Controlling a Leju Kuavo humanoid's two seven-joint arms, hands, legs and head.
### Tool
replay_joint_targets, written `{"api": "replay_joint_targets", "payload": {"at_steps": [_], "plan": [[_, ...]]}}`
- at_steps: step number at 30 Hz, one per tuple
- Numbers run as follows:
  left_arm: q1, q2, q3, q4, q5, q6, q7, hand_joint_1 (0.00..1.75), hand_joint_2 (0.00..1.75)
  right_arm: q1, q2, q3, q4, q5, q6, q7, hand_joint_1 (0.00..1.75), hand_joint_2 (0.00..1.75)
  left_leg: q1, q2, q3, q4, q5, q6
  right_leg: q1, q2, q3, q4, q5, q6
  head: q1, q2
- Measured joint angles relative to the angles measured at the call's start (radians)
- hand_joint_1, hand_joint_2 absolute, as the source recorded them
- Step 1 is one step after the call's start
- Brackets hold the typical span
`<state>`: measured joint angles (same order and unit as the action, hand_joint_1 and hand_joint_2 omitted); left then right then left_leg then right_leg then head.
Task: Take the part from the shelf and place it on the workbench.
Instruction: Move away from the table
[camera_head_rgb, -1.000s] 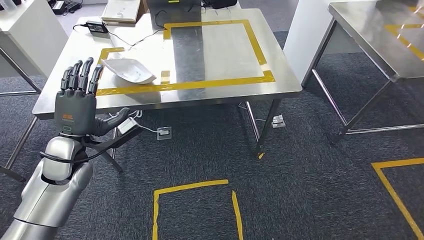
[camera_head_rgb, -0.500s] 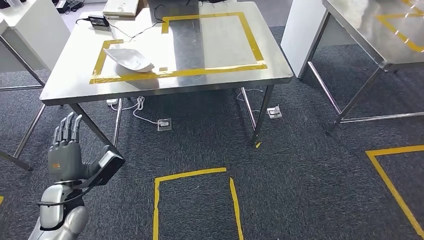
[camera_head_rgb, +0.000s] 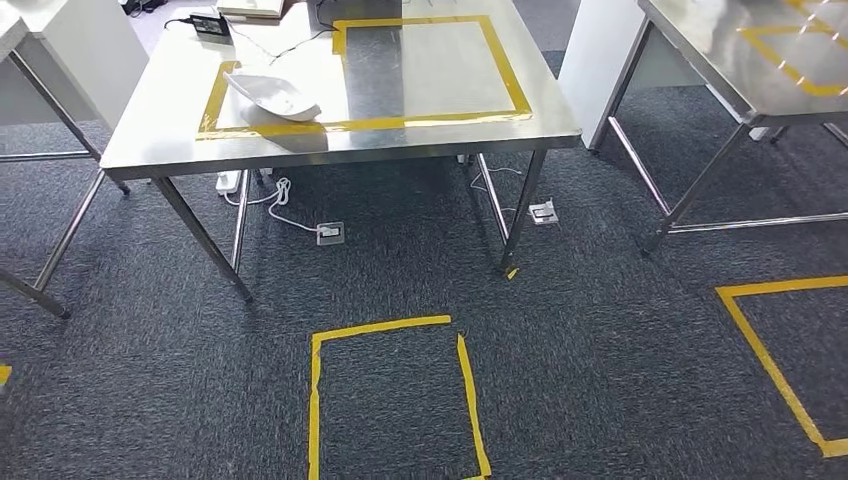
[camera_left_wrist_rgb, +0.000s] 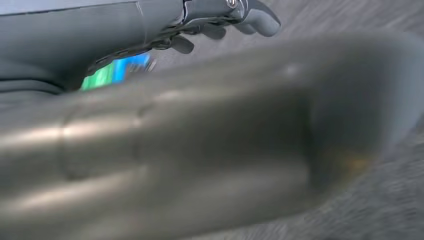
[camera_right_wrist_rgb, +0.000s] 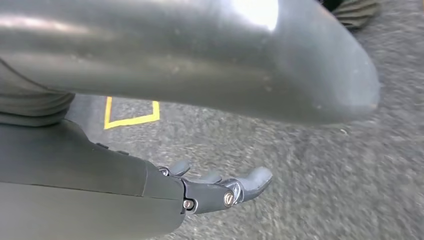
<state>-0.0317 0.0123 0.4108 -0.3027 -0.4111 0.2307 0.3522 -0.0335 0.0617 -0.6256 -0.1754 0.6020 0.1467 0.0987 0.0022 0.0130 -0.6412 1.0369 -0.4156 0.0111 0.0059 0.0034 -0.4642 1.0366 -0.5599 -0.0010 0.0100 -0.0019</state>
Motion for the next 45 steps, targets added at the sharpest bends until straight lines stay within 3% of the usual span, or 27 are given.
{"api": "replay_joint_targets", "payload": {"at_steps": [1,3,4,6,8,9,10,11,13,15,16,18,19,20,23,24,25,27,29,31,34,36,38,40,41,42,45], "plan": [[0.001,-0.011,0.018,0.014,0.002,0.000,-0.002,0.00,0.00,-0.003,-0.002,0.000,0.000,0.004,-0.001,0.012,0.00,0.00,0.001,-0.001,0.000,-0.003,0.010,-0.006,0.003,-0.001,0.015,-0.030,-0.009,-0.005,0.002,0.000],[0.001,-0.026,0.045,0.037,0.002,-0.005,-0.010,0.00,0.00,-0.006,-0.005,0.000,0.000,0.008,-0.002,0.026,0.00,0.00,0.004,-0.004,-0.001,-0.010,0.026,-0.020,0.002,-0.003,0.004,-0.044,0.009,-0.014,0.008,0.000],[0.002,-0.030,0.054,0.047,0.002,-0.008,-0.014,0.00,0.00,-0.007,-0.006,0.000,0.000,0.009,-0.002,0.031,0.00,0.00,0.004,-0.006,-0.007,-0.006,0.015,-0.025,-0.001,-0.005,-0.005,-0.047,0.022,-0.021,0.010,0.000],[0.004,-0.035,0.069,0.064,0.002,-0.012,-0.017,0.00,0.00,-0.007,-0.007,0.000,0.000,0.010,-0.002,0.035,0.00,0.00,0.006,-0.009,-0.028,0.051,-0.066,-0.034,-0.007,-0.009,-0.031,-0.053,0.051,-0.033,0.008,0.000],[0.004,-0.037,0.082,0.074,0.002,-0.013,-0.019,0.00,0.00,-0.005,-0.008,0.000,0.000,0.011,-0.002,0.034,0.00,0.00,0.009,-0.010,-0.051,0.169,-0.165,-0.044,-0.008,-0.010,-0.064,-0.051,0.077,-0.034,0.007,0.000],[0.004,-0.038,0.086,0.078,0.002,-0.014,-0.020,0.00,0.00,-0.004,-0.008,0.000,0.000,0.011,-0.002,0.034,0.00,0.00,0.010,-0.010,-0.054,0.224,-0.183,-0.048,-0.009,-0.012,-0.081,-0.049,0.089,-0.032,0.007,0.000],[0.004,-0.038,0.090,0.081,0.002,-0.014,-0.020,0.00,0.00,-0.004,-0.008,0.000,0.000,0.011,-0.002,0.033,0.00,0.00,0.012,-0.010,-0.047,0.259,-0.176,-0.051,-0.010,-0.014,-0.100,-0.046,0.101,-0.029,0.007,0.000],[0.004,-0.039,0.092,0.084,0.002,-0.015,-0.020,0.00,0.00,-0.004,-0.008,0.000,0.000,0.011,-0.002,0.033,0.00,0.00,0.014,-0.010,-0.023,0.259,-0.150,-0.054,-0.012,-0.016,-0.118,-0.040,0.112,-0.025,0.007,0.000],[0.002,-0.040,0.095,0.087,0.002,-0.015,-0.020,0.00,0.00,-0.004,-0.008,0.000,0.000,0.011,-0.002,0.033,0.00,0.00,0.019,-0.011,0.073,0.159,-0.111,-0.058,-0.015,-0.017,-0.149,-0.026,0.131,-0.014,0.007,0.000],[-0.001,-0.041,0.097,0.089,0.002,-0.016,-0.021,0.00,0.00,-0.005,-0.010,0.000,0.000,0.011,-0.002,0.033,0.00,0.00,0.017,-0.015,0.171,0.021,-0.135,-0.052,-0.015,-0.017,-0.167,-0.014,0.147,-0.001,0.010,0.000],[-0.003,-0.041,0.098,0.090,0.002,-0.017,-0.021,0.00,0.00,-0.006,-0.010,0.000,0.000,0.011,-0.002,0.033,0.00,0.00,0.015,-0.017,0.192,-0.016,-0.152,-0.045,-0.014,-0.018,-0.170,-0.013,0.155,0.006,0.012,0.000],[-0.003,-0.042,0.102,0.094,0.001,-0.017,-0.021,0.00,0.00,-0.006,-0.011,0.000,0.000,0.011,-0.002,0.033,0.00,0.00,0.011,-0.015,0.183,-0.025,-0.147,-0.023,-0.016,-0.018,-0.174,-0.016,0.173,0.019,0.015,0.000],[-0.003,-0.043,0.104,0.096,0.001,-0.017,-0.021,0.00,0.00,-0.005,-0.011,0.000,0.000,0.011,-0.002,0.033,0.00,0.00,0.011,-0.012,0.173,-0.023,-0.138,-0.012,-0.018,-0.016,-0.180,-0.010,0.165,0.025,0.015,0.000],[-0.003,-0.043,0.106,0.098,0.001,-0.018,-0.023,0.00,0.00,-0.003,-0.011,0.000,0.000,0.011,-0.002,0.033,0.00,0.00,0.011,-0.009,0.161,-0.023,-0.127,-0.002,-0.020,-0.015,-0.189,0.009,0.138,0.030,0.015,0.000],[-0.002,-0.043,0.110,0.100,0.000,-0.032,-0.064,0.00,0.00,-0.001,-0.012,0.000,0.000,0.013,-0.004,0.024,0.00,0.00,0.007,-0.005,0.115,-0.021,-0.091,0.013,-0.020,-0.011,-0.230,0.165,-0.015,0.037,0.017,0.000],[-0.002,-0.043,0.111,0.100,-0.002,-0.041,-0.093,0.00,0.00,-0.002,-0.013,0.000,0.000,0.016,-0.005,0.016,0.00,0.44,0.004,-0.005,0.098,-0.019,-0.078,0.015,-0.019,-0.011,-0.237,0.224,-0.043,0.036,0.017,0.000],[-0.003,-0.043,0.111,0.100,-0.006,-0.051,-0.125,0.00,0.00,-0.002,-0.014,0.000,0.000,0.019,-0.006,0.005,0.00,0.87,0.001,-0.005,0.080,-0.015,-0.066,0.016,-0.018,-0.010,-0.232,0.262,-0.045,0.034,0.017,0.000],[-0.007,-0.043,0.111,0.100,-0.017,-0.067,-0.181,0.00,0.00,-0.004,-0.016,0.000,0.000,0.027,-0.006,-0.022,0.00,1.75,-0.004,-0.004,0.047,-0.007,-0.045,0.016,-0.013,-0.009,-0.175,0.240,0.006,0.023,0.017,0.000],[-0.014,-0.046,0.111,0.101,-0.028,-0.084,-0.215,0.00,0.00,-0.010,-0.018,0.000,-0.001,0.038,-0.004,-0.052,0.00,1.75,-0.008,-0.004,0.023,-0.001,-0.027,0.013,-0.004,-0.008,-0.069,0.100,0.026,0.004,0.017,0.000],[-0.024,-0.049,0.110,0.101,-0.047,-0.108,-0.223,0.00,0.00,-0.019,-0.020,0.003,-0.002,0.050,-0.002,-0.070,0.00,1.75,-0.009,-0.003,0.012,-0.001,-0.011,0.004,0.005,-0.008,0.002,-0.016,0.002,-0.008,0.017,0.000],[-0.034,-0.049,0.094,0.103,-0.098,-0.137,-0.194,0.00,0.00,-0.025,-0.018,0.008,-0.002,0.058,-0.001,-0.073,0.00,1.75,-0.007,-0.003,0.007,-0.007,0.007,-0.013,0.006,-0.011,0.000,-0.050,0.010,-0.017,0.020,0.000],[-0.034,-0.051,0.077,0.106,-0.123,-0.143,-0.178,0.00,0.87,-0.024,-0.015,0.008,-0.001,0.058,-0.003,-0.070,0.00,1.75,-0.006,-0.007,-0.009,0.026,-0.032,-0.025,-0.001,-0.013,-0.012,-0.057,0.031,-0.028,0.017,0.000],[-0.031,-0.053,0.065,0.108,-0.133,-0.144,-0.170,0.00,1.75,-0.021,-0.012,0.008,-0.001,0.057,-0.007,-0.065,0.00,1.75,0.000,-0.009,-0.041,0.131,-0.119,-0.036,-0.005,-0.015,-0.028,-0.057,0.045,-0.033,0.015,0.000],[-0.025,-0.054,0.059,0.111,-0.128,-0.126,-0.146,0.00,1.75,-0.019,-0.010,0.009,-0.002,0.046,-0.021,-0.024,0.00,1.75,0.005,-0.009,-0.062,0.237,-0.169,-0.045,-0.006,-0.018,-0.044,-0.054,0.056,-0.031,0.014,0.000],[-0.018,-0.054,0.057,0.113,-0.120,-0.112,-0.128,0.00,1.75,-0.018,-0.010,0.011,-0.005,0.036,-0.031,0.007,0.00,1.75,0.007,-0.009,-0.054,0.251,-0.167,-0.049,-0.007,-0.020,-0.052,-0.051,0.060,-0.029,0.015,0.000],[-0.009,-0.054,0.052,0.116,-0.109,-0.099,-0.114,0.00,1.75,-0.018,-0.010,0.016,-0.012,0.021,-0.041,0.033,0.00,1.75,0.010,-0.009,-0.025,0.225,-0.148,-0.052,-0.010,-0.021,-0.058,-0.046,0.063,-0.026,0.015,0.000],[0.027,-0.056,0.023,0.122,-0.067,-0.089,-0.110,0.00,1.75,-0.019,-0.013,0.045,-0.044,-0.029,-0.060,0.052,0.00,1.75,0.016,-0.012,0.106,0.039,-0.102,-0.058,-0.017,-0.017,-0.077,-0.027,0.066,-0.009,0.012,0.000]]}}
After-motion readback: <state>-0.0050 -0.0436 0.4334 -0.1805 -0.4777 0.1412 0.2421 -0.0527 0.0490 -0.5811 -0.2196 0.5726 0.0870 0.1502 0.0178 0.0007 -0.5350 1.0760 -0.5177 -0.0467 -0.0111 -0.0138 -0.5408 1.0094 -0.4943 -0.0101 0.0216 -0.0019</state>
